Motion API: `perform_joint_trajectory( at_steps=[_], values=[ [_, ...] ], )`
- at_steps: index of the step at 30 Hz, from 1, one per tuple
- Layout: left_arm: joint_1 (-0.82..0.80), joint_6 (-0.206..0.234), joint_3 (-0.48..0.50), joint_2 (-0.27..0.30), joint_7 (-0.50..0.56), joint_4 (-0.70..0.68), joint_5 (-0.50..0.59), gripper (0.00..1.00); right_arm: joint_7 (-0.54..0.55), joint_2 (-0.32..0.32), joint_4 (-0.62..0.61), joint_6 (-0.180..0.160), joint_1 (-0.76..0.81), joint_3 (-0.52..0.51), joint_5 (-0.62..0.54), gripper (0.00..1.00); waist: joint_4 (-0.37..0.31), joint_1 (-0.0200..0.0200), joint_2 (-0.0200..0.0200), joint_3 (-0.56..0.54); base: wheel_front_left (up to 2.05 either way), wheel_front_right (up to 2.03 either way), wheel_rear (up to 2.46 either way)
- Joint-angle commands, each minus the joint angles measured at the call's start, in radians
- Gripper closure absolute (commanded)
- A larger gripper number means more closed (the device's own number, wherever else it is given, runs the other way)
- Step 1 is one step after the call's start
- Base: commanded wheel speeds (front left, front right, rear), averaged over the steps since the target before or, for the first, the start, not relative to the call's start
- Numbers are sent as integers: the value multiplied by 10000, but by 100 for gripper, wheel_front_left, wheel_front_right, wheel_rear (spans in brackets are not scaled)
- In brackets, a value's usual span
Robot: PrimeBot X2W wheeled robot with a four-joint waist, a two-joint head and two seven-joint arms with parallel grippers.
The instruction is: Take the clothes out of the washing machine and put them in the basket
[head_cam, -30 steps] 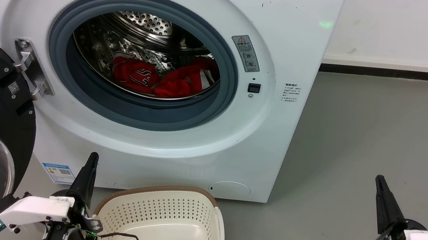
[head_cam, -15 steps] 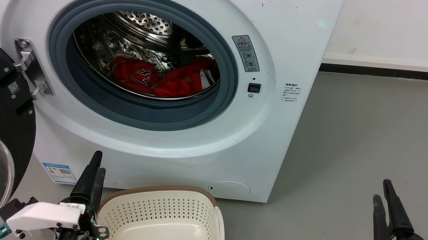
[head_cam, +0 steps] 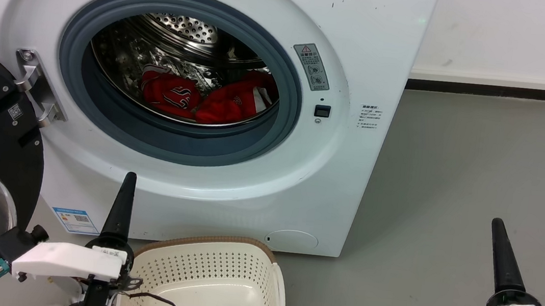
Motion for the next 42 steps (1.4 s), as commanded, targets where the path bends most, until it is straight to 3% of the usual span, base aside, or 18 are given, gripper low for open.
perform_joint_trajectory(
  at_steps=[1, 21, 42],
  values=[
    [-252, -16, -30, 33, -106, -242, 331, 0, -89, -31, -291, 1, -61, 33, -392, 0, 0, 0, 0, 3, 0, 0, 0],
    [-122, 221, -597, 35, -816, -506, 4467, 0, -251, -26, -1140, 1, 393, 203, -5143, 0, -28, 0, 0, 15, 0, 0, 0],
    [-39, 962, -1104, 63, -1426, -590, 7334, 0, -295, -21, -1949, 2, 817, 320, -8139, 0, -65, 0, 0, 14, 0, 0, 0]
  ],
)
